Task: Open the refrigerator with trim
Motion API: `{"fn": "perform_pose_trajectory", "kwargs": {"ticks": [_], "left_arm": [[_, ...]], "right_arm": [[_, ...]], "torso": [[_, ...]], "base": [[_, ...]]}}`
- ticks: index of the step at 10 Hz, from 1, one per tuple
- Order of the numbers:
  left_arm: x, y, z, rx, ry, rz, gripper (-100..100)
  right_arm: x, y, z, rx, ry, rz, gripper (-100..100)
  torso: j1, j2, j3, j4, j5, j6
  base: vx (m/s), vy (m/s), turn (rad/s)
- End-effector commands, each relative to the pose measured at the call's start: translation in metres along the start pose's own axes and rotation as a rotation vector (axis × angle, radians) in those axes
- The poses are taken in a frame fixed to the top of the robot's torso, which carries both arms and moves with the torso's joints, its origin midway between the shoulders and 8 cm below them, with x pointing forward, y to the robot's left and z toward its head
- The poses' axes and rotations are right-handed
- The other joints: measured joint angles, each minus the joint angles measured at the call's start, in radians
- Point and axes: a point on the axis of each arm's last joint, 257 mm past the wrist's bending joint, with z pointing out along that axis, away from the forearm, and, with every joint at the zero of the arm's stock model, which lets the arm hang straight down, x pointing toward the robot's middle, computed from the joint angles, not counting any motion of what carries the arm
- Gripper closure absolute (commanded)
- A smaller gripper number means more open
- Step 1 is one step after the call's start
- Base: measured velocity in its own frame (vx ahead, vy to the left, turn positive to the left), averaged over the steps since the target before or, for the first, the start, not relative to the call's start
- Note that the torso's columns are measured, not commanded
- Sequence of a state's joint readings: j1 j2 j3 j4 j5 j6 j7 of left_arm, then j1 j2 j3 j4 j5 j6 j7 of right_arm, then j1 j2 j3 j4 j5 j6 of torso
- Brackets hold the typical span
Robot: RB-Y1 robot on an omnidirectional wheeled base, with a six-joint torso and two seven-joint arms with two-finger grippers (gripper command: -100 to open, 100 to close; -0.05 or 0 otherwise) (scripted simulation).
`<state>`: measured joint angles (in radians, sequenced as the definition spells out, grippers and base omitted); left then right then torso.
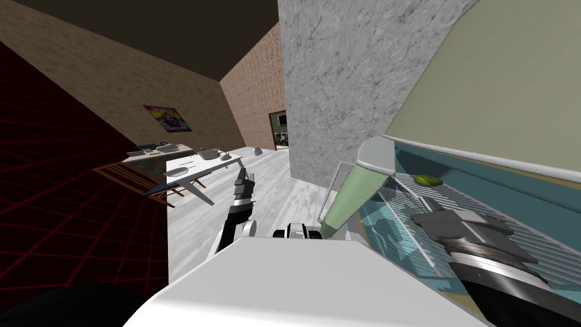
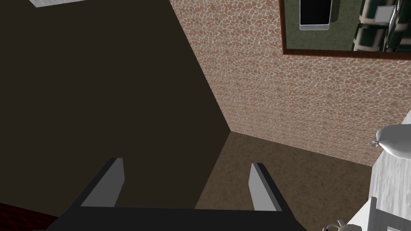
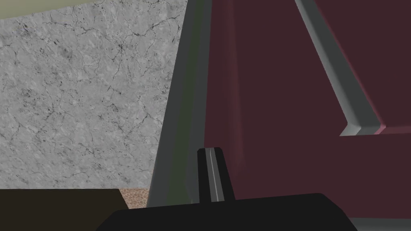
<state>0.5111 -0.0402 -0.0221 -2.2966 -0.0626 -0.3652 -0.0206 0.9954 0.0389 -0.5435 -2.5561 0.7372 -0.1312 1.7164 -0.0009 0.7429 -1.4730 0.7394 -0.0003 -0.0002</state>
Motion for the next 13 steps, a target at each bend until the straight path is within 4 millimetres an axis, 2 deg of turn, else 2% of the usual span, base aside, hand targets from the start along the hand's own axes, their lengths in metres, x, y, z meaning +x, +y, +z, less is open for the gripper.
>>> {"fn": "perform_pose_trajectory", "kwargs": {"ticks": [1,4,5,6,11,13], "left_arm": [[0.000,0.000,0.000,0.000,0.000,0.000,0],[0.000,0.000,0.000,0.000,0.000,0.000,0],[0.000,0.000,0.000,0.000,0.000,0.000,0],[0.000,0.000,0.000,0.000,0.000,0.000,0],[0.000,0.000,0.000,0.000,0.000,0.000,0],[0.000,0.000,0.000,0.000,0.000,0.000,0]], "right_arm": [[0.011,-0.003,0.000,0.005,0.042,-0.009,100],[0.021,-0.006,0.000,0.010,0.080,-0.016,100],[0.018,-0.005,-0.001,0.007,0.072,-0.015,100],[0.022,0.002,0.002,-0.019,0.056,-0.033,-100],[0.039,0.021,0.007,-0.097,0.030,-0.058,-100],[0.056,0.022,0.003,-0.129,0.058,-0.032,-100]], "torso": [[0.002,-0.002,-0.001,0.000,0.000,0.000],[-0.001,-0.004,-0.003,-0.001,0.000,-0.001],[0.000,-0.005,-0.003,-0.001,0.000,-0.001],[-0.003,-0.001,-0.001,0.000,0.000,-0.001],[0.002,-0.007,-0.004,-0.002,0.001,0.000],[0.003,-0.006,-0.004,-0.002,0.001,0.000]], "base": [[0.254,0.240,-0.106],[0.202,0.196,-0.072],[0.095,0.080,-0.029],[0.027,0.023,-0.007],[0.032,0.020,-0.003],[0.074,0.058,-0.010]]}}
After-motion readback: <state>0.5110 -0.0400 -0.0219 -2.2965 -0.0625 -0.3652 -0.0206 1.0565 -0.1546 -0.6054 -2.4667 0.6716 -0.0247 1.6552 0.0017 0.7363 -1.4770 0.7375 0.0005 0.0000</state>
